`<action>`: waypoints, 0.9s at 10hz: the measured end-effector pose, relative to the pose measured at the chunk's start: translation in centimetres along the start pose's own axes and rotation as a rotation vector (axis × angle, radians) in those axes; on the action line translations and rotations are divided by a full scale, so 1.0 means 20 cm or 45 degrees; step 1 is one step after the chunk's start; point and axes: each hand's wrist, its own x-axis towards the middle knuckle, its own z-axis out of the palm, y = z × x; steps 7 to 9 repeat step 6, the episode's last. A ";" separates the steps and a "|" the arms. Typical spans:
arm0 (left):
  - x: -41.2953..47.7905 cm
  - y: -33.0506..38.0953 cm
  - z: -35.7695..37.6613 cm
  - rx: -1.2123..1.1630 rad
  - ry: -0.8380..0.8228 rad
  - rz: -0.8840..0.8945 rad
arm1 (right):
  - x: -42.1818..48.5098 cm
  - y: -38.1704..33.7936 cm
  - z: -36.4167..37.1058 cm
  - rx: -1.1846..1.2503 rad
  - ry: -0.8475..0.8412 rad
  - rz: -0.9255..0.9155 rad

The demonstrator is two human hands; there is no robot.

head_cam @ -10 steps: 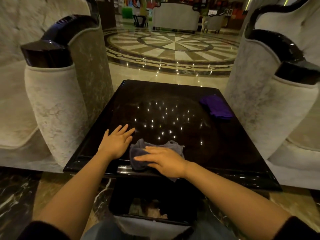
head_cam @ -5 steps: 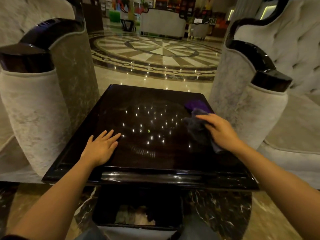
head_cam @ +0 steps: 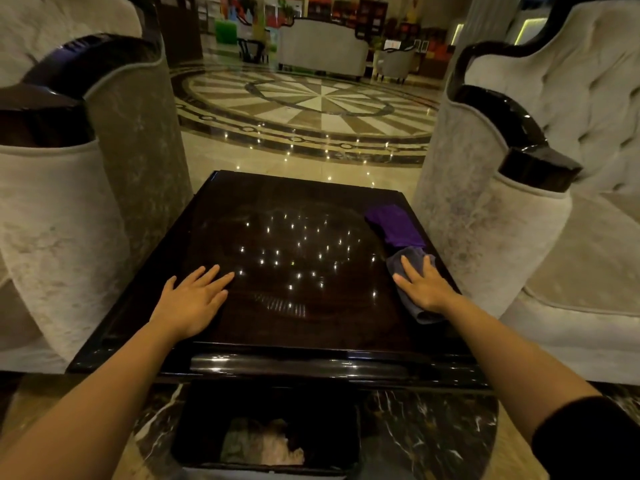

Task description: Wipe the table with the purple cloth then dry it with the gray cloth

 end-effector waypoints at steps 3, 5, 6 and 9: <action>-0.05 0.14 -0.31 0.333 -0.188 -0.053 | -0.21 -0.20 -0.16 -0.380 -0.075 0.067; -0.24 0.35 -0.87 0.388 -0.094 -0.023 | -0.56 -0.42 -0.53 -0.399 -0.298 -0.057; -0.34 0.46 -1.18 0.321 -0.031 0.044 | -0.71 -0.57 -0.81 -0.299 -0.316 -0.093; -0.34 0.46 -1.18 0.321 -0.031 0.044 | -0.71 -0.57 -0.81 -0.299 -0.316 -0.093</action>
